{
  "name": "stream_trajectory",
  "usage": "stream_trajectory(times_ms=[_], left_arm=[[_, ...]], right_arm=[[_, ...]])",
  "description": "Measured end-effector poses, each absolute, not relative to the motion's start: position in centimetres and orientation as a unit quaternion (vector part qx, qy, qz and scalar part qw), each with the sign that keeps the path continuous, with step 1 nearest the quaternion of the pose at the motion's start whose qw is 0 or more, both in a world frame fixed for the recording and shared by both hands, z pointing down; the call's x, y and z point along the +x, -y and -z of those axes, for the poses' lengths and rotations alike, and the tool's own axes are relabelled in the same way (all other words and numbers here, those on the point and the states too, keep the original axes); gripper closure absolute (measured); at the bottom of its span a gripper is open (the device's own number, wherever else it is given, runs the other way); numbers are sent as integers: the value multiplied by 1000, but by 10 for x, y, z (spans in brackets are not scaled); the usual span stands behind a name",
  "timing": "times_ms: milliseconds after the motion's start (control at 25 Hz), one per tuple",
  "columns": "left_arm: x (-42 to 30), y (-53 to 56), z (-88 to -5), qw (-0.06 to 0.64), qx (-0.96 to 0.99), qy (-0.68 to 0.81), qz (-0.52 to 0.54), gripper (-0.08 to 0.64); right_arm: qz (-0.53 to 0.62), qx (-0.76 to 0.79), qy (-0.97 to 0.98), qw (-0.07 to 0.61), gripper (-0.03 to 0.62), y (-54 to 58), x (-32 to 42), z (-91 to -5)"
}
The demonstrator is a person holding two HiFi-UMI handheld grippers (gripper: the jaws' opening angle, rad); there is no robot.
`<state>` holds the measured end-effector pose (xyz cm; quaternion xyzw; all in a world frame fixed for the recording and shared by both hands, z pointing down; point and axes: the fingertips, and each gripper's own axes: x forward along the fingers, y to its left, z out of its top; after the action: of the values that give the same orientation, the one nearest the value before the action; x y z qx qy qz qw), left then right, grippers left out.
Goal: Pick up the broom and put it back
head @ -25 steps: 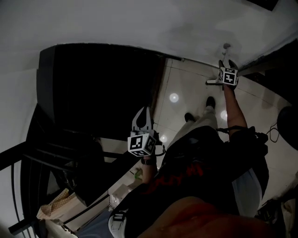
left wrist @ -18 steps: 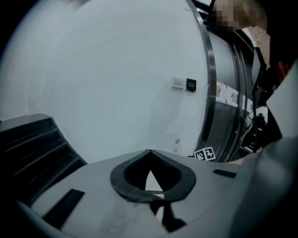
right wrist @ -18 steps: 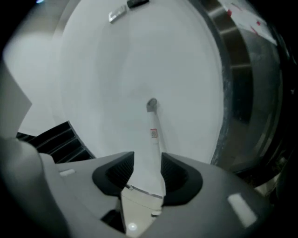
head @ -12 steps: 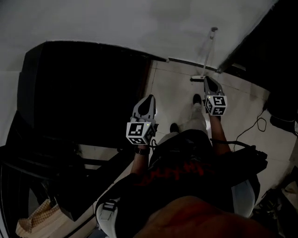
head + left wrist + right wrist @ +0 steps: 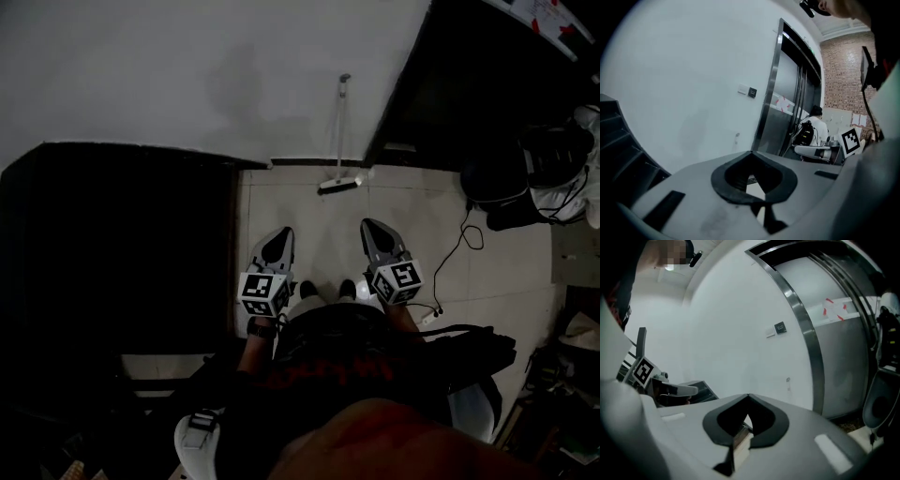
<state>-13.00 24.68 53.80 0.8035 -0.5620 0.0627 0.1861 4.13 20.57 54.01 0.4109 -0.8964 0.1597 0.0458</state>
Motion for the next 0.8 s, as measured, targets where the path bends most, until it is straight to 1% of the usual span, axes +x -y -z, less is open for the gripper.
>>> stream_trajectory(times_ms=[280, 560, 800], left_arm=[[-97, -245, -495, 140, 825, 545, -50, 555], [-83, -261, -502, 154, 818, 552, -60, 555], [-79, -264, -503, 155, 819, 548, -67, 555]], right_arm=[[-115, 421, 900, 2, 592, -209, 51, -484], [-124, 411, 903, -9, 592, -219, 67, -470], [-128, 414, 901, -3, 592, -225, 73, -463]])
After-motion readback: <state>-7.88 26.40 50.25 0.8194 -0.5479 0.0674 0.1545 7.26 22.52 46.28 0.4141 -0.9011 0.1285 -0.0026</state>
